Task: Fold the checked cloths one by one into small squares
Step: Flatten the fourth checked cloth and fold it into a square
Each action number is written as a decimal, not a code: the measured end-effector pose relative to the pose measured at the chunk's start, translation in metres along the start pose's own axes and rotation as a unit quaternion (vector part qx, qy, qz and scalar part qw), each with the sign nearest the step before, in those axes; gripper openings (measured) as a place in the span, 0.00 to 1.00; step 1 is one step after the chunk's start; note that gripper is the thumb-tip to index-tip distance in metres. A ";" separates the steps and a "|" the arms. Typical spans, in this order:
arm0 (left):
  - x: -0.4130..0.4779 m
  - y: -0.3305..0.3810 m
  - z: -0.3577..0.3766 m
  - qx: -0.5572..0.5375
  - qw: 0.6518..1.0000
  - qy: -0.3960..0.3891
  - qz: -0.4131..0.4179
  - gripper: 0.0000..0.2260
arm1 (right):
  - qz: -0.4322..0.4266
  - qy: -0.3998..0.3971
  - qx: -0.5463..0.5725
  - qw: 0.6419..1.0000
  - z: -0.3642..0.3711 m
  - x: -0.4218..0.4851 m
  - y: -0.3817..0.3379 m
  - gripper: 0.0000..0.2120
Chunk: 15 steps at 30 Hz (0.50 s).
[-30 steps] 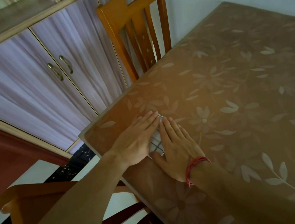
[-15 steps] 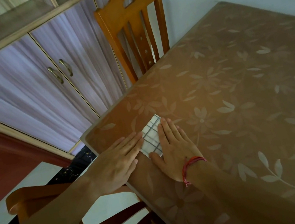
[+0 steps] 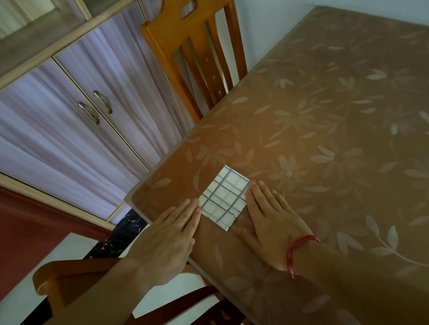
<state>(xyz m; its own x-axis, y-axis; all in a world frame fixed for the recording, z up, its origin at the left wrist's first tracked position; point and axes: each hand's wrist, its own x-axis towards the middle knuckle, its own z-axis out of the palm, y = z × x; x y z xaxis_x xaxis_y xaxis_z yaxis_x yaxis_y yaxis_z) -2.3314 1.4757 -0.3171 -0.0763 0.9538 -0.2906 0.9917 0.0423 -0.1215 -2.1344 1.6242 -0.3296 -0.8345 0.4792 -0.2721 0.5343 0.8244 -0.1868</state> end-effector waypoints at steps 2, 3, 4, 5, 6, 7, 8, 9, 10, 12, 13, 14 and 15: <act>0.003 0.012 -0.014 -0.137 0.989 -0.025 -0.056 0.25 | -0.004 0.003 0.016 1.000 -0.006 0.000 0.000 0.41; 0.006 0.018 -0.022 -0.194 0.975 -0.042 -0.101 0.24 | -0.006 0.005 0.027 1.000 -0.010 0.001 0.001 0.39; 0.008 0.023 -0.033 -0.285 0.947 -0.047 -0.141 0.23 | -0.006 0.008 0.044 0.999 -0.014 0.003 0.002 0.36; 0.011 0.027 -0.038 -0.373 0.911 -0.028 -0.173 0.21 | -0.004 0.017 0.067 0.998 -0.018 0.006 0.004 0.32; 0.012 0.032 -0.044 -0.449 0.867 0.002 -0.219 0.20 | -0.004 0.035 0.092 0.995 -0.021 0.010 0.006 0.28; 0.012 0.035 -0.044 -0.504 0.821 0.024 -0.265 0.19 | -0.002 0.055 0.120 0.991 -0.024 0.015 0.008 0.24; 0.013 0.039 -0.047 -0.557 0.768 0.050 -0.311 0.18 | 0.004 0.074 0.151 0.986 -0.027 0.020 0.010 0.20; 0.014 0.043 -0.051 -0.609 0.704 0.082 -0.355 0.17 | 0.017 0.090 0.193 0.977 -0.031 0.026 0.011 0.17; 0.015 0.047 -0.054 -0.662 0.627 0.110 -0.396 0.14 | 0.036 0.106 0.242 0.964 -0.036 0.030 0.012 0.15; 0.016 0.052 -0.058 -0.752 0.455 0.163 -0.448 0.08 | 0.091 0.115 0.337 0.930 -0.045 0.039 0.012 0.15; 0.016 0.054 -0.058 -0.787 0.375 0.180 -0.455 0.06 | 0.118 0.107 0.373 0.914 -0.050 0.043 0.011 0.17; 0.016 0.056 -0.058 -0.812 0.310 0.187 -0.457 0.05 | 0.135 0.098 0.402 0.901 -0.053 0.046 0.011 0.19; 0.016 0.058 -0.055 -0.831 0.259 0.193 -0.453 0.06 | 0.144 0.086 0.424 0.890 -0.055 0.049 0.010 0.21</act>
<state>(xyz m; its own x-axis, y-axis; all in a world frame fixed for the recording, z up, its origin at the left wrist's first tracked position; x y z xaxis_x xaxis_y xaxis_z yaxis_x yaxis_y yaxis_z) -2.2696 1.5100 -0.2768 -0.6573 0.2740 -0.7020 -0.7157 0.0649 0.6954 -2.1774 1.6729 -0.2933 -0.6157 0.7329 -0.2894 0.5785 0.1711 -0.7975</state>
